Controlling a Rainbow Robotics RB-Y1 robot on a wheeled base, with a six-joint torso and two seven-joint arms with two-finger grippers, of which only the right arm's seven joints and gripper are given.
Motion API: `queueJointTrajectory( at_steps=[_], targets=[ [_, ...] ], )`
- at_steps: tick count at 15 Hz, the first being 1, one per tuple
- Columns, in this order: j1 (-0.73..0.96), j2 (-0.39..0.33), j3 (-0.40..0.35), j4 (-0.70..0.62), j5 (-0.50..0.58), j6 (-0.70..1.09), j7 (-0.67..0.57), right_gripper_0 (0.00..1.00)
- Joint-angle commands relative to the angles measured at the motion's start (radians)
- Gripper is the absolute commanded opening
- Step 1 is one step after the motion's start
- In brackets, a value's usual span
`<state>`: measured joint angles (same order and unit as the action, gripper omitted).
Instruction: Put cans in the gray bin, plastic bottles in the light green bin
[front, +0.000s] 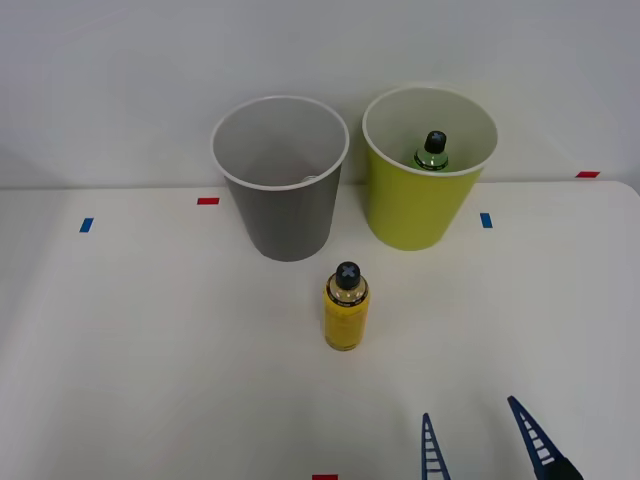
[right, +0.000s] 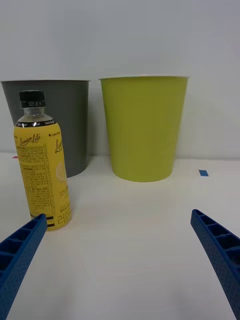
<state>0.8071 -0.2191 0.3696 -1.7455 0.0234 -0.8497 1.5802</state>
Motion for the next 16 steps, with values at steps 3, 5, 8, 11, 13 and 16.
queueJointTrajectory(
  at_steps=[3,5,8,11,13,16],
  targets=[
    [-0.059,-0.095,0.085,-0.039,-0.112,0.006,0.052,1.00],
    [-0.089,-0.144,0.098,-0.063,-0.117,0.052,0.069,1.00],
    [-0.147,-0.203,0.120,-0.080,-0.125,0.106,0.098,1.00],
    [-0.223,-0.266,0.181,-0.080,-0.194,0.146,0.126,1.00],
    [-0.279,-0.278,0.221,-0.080,-0.252,0.178,0.146,1.00],
    [-0.376,-0.279,0.250,-0.078,-0.313,0.294,0.178,1.00]
  ],
)
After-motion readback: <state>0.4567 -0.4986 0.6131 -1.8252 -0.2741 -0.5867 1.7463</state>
